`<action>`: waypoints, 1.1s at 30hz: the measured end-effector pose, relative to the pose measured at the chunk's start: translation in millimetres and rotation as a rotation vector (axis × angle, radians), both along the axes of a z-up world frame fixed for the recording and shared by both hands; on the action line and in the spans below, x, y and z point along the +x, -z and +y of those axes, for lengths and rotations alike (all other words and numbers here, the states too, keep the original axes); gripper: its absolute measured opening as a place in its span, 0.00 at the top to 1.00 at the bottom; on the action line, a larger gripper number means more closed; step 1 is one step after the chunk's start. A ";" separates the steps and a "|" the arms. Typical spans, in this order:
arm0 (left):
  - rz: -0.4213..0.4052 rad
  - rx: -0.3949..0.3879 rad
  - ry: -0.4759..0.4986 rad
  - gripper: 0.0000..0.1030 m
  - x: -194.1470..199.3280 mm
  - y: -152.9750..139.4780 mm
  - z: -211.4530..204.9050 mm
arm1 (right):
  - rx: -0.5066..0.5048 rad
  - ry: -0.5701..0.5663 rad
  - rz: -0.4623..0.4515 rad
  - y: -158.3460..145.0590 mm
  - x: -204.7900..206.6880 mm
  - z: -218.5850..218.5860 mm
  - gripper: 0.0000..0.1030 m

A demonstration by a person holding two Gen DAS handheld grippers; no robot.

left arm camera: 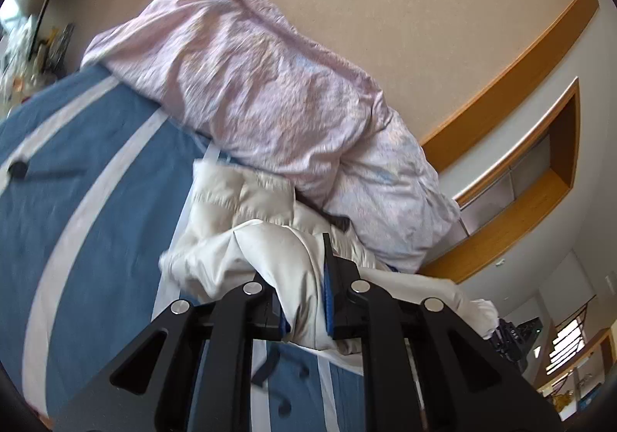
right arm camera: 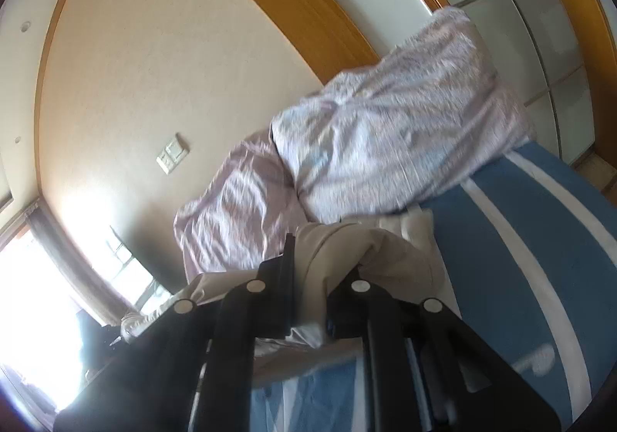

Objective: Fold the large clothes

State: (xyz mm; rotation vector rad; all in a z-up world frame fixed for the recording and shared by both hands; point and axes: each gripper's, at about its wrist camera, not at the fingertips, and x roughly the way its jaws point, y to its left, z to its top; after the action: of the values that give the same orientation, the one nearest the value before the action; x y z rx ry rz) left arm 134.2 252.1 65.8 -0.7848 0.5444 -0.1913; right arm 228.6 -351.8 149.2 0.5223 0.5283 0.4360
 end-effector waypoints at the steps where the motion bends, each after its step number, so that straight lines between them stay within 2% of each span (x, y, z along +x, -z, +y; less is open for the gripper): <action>1: 0.005 0.006 -0.005 0.88 10.1 -3.3 0.5 | 0.005 0.013 0.004 -1.3 14.8 3.6 0.88; 6: 0.061 0.034 -0.051 0.88 81.7 -4.4 0.0 | 0.003 0.095 0.073 14.1 94.6 23.3 0.87; 13: 0.135 0.024 -0.118 0.87 148.2 31.9 7.4 | -0.086 0.177 0.175 62.6 175.3 48.8 0.87; 19: 0.152 0.047 -0.133 0.87 172.0 51.2 7.5 | -0.143 0.203 0.205 88.3 205.6 62.5 0.87; 27: 0.178 0.042 -0.152 0.85 188.4 71.4 10.4 | -0.223 0.240 0.222 106.0 224.3 76.2 0.84; 33: 0.187 0.040 -0.161 0.82 197.1 78.2 7.9 | -0.228 0.268 0.260 118.9 235.4 78.2 0.81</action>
State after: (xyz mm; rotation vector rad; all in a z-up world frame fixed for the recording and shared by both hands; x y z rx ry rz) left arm 331.4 260.0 -12.4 -0.8080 0.6568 0.0419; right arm 464.0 -273.6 30.3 0.4240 0.7363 0.0489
